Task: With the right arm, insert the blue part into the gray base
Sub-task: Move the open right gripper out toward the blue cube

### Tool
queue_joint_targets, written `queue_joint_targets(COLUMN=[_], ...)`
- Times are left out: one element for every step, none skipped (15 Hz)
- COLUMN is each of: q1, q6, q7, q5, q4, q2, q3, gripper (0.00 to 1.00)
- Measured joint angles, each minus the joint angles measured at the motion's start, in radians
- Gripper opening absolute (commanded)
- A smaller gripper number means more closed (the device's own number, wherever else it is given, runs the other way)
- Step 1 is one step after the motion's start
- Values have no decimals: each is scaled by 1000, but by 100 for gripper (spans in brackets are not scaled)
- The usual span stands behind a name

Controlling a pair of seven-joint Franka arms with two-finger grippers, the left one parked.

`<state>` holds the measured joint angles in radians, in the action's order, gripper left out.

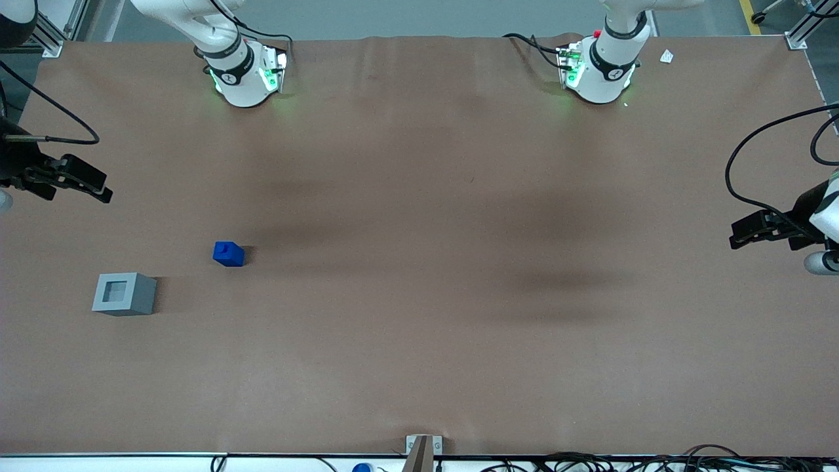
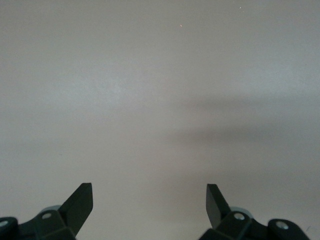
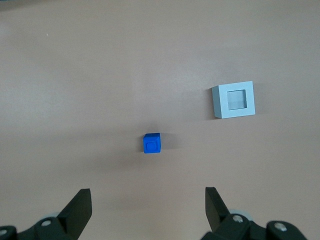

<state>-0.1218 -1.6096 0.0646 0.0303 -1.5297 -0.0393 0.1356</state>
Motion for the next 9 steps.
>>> queue_joint_targets(q1=[0,0,0,0,0,1,2,3,4], q6=[-1,-3,-5,-6,-7,-7,-10,-14,-23], q7=[0,0,0,0,0,0,0,0,0], q5=[0,0,0,0,0,0,0,0,0], q4=[0,0,0,0,0,0,1,3,7], q2=[0,0,0,0,-1,-3,-6,-10,-14], q3=[0,0,0,0,0,1,2,2,2], gripper=[100,100,100,100,100,100,100,100,100])
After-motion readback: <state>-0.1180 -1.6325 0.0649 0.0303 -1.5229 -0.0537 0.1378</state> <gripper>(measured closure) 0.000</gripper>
